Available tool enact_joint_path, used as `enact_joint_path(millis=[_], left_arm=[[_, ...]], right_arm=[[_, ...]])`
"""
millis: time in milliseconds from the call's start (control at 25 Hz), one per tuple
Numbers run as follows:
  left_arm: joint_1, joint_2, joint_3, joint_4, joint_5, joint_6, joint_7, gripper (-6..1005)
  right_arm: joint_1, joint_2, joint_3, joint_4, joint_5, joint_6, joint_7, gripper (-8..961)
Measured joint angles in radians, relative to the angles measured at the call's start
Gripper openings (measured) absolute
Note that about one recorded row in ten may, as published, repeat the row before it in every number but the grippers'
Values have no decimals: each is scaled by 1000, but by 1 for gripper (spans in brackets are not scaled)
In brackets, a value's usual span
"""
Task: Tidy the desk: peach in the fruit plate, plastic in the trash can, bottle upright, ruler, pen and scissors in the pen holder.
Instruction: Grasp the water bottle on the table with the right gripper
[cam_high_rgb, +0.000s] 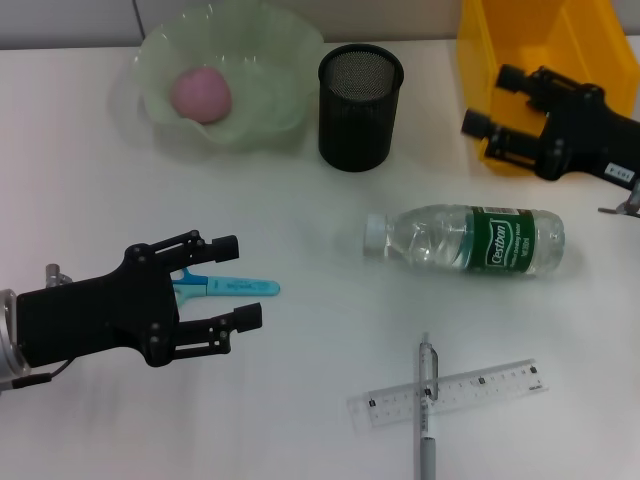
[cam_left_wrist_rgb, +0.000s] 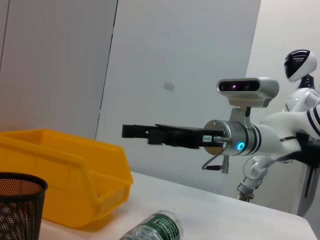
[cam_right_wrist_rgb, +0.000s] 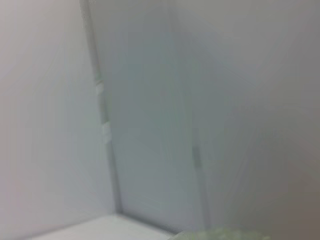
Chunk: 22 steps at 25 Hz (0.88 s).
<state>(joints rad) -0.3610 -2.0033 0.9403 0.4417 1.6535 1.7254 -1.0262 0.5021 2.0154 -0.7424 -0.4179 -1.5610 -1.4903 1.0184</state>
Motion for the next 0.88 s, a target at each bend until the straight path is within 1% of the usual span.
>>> enact_joint_path(millis=[40, 80, 200, 240, 400, 880], left_arm=[[0, 0, 0, 0, 0, 1, 0, 823], [0, 0, 0, 0, 0, 1, 0, 823], [0, -1, 0, 0, 0, 1, 0, 823], [0, -1, 0, 0, 0, 1, 0, 823], [2, -3, -1, 0, 0, 2, 0, 823], [4, -7, -4, 0, 0, 2, 0, 822]], right_arm=[[6, -2, 0, -32, -52, -31, 7, 785], [6, -2, 0, -32, -52, -31, 7, 785], [25, -11, 1, -63, -129, -76, 24, 785], [42, -17, 4, -81, -185, -87, 51, 785], [61, -24, 8, -94, -239, -87, 82, 785], [74, -26, 5, -100, -253, -86, 89, 785]])
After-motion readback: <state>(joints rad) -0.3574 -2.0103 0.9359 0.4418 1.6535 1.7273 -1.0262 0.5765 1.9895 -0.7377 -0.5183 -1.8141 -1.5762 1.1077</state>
